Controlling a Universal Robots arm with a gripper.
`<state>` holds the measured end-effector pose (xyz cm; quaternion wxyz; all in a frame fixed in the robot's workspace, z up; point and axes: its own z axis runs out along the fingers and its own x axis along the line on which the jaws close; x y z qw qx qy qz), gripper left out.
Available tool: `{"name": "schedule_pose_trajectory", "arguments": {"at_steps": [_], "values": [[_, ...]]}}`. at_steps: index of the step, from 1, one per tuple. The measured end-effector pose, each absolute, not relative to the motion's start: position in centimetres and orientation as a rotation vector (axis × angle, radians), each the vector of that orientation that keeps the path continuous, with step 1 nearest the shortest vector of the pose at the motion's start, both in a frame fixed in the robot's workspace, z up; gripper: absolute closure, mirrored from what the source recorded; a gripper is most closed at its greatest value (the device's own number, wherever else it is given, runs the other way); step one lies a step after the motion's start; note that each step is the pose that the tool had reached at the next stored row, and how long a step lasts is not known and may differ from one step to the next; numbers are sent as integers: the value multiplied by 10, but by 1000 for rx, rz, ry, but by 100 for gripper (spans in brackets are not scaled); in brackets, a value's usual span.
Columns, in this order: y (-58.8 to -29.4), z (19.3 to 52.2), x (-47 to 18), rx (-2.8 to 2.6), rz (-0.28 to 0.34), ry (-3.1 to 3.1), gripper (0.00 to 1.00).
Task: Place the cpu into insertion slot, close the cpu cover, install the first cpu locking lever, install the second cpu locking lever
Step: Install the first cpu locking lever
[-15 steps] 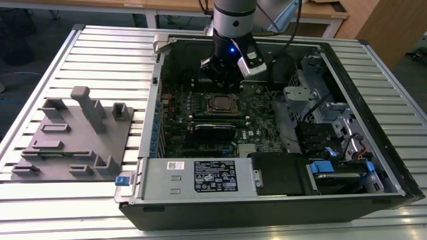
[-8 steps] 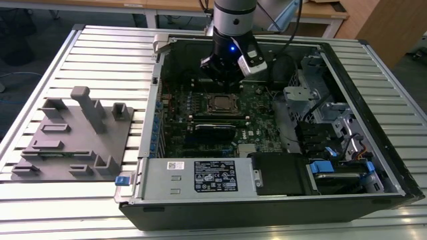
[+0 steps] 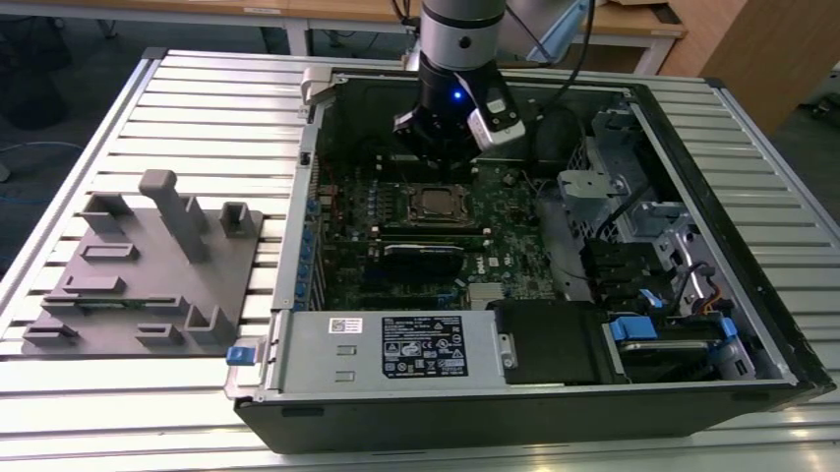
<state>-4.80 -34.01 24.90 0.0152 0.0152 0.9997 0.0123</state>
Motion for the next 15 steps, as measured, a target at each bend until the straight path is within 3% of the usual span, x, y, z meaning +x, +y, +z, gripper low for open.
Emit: {"name": "schedule_pose_trajectory", "arguments": {"at_steps": [15], "values": [[-340,248,-48,47,38,3112,90]]}}
